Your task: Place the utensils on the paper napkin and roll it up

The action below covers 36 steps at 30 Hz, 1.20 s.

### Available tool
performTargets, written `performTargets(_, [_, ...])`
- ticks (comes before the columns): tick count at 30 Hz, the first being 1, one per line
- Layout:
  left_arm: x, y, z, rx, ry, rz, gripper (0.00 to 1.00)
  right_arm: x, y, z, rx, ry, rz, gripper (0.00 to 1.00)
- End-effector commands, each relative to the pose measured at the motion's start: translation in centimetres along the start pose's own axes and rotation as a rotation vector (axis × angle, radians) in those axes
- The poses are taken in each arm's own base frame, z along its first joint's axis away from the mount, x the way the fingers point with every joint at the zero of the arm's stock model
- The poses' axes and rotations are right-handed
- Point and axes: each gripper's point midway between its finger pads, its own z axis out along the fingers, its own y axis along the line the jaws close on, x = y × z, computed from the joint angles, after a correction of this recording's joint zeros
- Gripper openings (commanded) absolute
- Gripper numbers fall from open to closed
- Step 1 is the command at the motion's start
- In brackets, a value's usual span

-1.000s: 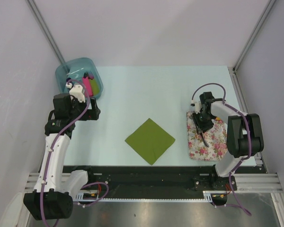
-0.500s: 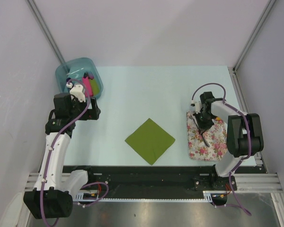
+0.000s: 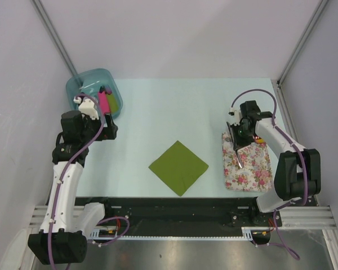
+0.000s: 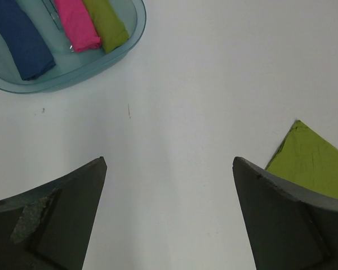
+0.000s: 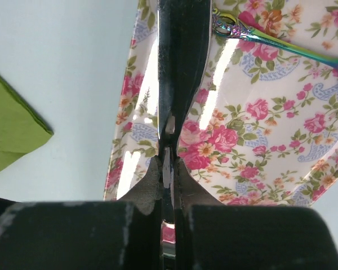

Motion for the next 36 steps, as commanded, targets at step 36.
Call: performTargets(36, [-0.3,5.0,2.3,-0.291,-0.071,-0.204,1.0,-7.5,25.2,4.4,-0.093,-0.013,0.194,0.0])
